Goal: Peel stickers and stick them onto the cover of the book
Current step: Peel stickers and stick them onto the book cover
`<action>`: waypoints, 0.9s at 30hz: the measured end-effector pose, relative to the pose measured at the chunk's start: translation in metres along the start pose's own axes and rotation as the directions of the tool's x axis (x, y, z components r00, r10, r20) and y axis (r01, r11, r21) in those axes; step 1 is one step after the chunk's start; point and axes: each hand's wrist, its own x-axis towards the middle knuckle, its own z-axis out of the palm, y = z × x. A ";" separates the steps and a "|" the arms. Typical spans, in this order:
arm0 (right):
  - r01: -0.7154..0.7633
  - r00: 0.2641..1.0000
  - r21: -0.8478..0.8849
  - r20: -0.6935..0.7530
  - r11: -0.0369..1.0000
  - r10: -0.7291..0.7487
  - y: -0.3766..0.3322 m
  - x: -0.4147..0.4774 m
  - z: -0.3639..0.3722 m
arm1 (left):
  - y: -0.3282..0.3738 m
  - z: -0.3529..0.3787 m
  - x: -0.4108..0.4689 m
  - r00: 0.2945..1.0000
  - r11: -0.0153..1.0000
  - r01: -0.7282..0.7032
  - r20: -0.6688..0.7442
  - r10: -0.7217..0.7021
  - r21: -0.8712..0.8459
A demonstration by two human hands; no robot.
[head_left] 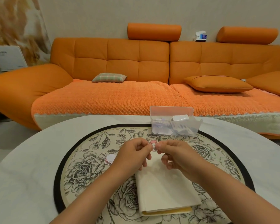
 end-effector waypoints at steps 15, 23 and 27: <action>0.223 0.954 -0.361 -0.109 0.905 -0.279 -0.005 -0.002 -0.001 | -0.004 -0.003 -0.003 0.993 0.956 -0.111 -0.019 0.120 0.272; 0.221 0.933 -0.443 -0.163 0.869 -0.321 -0.010 0.006 -0.009 | 0.002 -0.012 0.003 1.000 0.982 0.021 -0.018 -0.018 0.187; 0.118 0.969 -0.427 -0.149 0.897 -0.198 -0.012 0.011 -0.022 | -0.009 -0.022 0.003 0.990 0.880 -0.080 -0.063 0.124 0.468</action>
